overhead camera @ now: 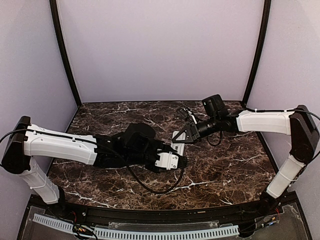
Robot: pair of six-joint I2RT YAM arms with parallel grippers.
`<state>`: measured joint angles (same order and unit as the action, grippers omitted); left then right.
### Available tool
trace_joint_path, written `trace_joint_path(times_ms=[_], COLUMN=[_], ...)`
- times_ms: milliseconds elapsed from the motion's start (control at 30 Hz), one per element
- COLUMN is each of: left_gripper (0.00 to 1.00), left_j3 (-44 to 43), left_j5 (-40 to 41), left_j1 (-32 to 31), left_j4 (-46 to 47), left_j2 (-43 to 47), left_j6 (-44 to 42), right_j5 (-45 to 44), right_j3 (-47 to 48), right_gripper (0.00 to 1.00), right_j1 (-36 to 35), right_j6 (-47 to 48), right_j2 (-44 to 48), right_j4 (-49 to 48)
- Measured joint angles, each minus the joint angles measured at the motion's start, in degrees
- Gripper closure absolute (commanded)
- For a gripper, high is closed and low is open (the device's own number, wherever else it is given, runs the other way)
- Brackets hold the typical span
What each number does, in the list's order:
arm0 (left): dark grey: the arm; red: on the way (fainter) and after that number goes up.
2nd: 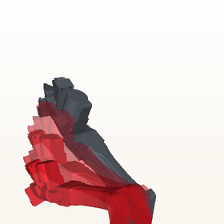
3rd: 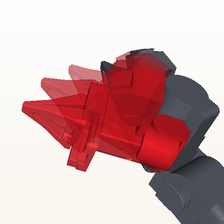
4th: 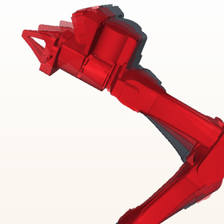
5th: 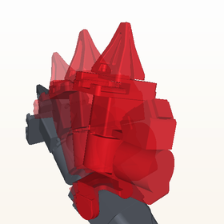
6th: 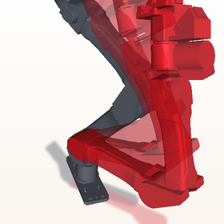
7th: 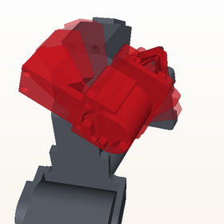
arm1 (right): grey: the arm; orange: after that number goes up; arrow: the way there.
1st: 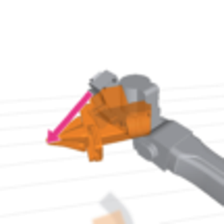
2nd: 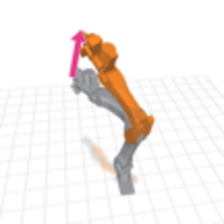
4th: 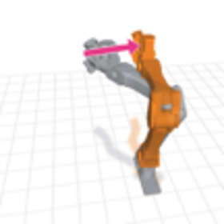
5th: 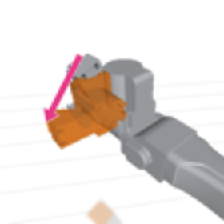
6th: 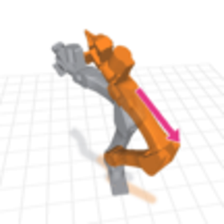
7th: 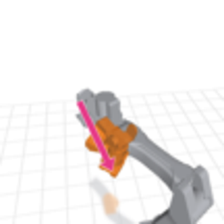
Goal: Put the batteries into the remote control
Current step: Remove the battery cover from the remote control.
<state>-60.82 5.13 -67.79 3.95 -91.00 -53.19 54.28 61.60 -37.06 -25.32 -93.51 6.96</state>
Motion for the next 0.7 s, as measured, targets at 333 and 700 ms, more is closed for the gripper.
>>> trace_joint_path(times_ms=[333, 700], left_gripper=[0.64, 0.65], left_j3=[-0.13, -0.2], left_j5=[-2.82, -1.44], left_j1=[0.0, -0.17], left_j4=[-2.38, -2.34], left_j2=[-0.02, -0.79], left_j6=[0.37, 0.39], right_j5=[0.13, 0.02], right_j3=[0.0, 0.07], right_gripper=[1.0, 1.0], right_j1=[-0.07, -0.07], right_j6=[0.83, 1.18], right_j2=[-0.15, -0.15], right_j4=[0.37, 0.37])
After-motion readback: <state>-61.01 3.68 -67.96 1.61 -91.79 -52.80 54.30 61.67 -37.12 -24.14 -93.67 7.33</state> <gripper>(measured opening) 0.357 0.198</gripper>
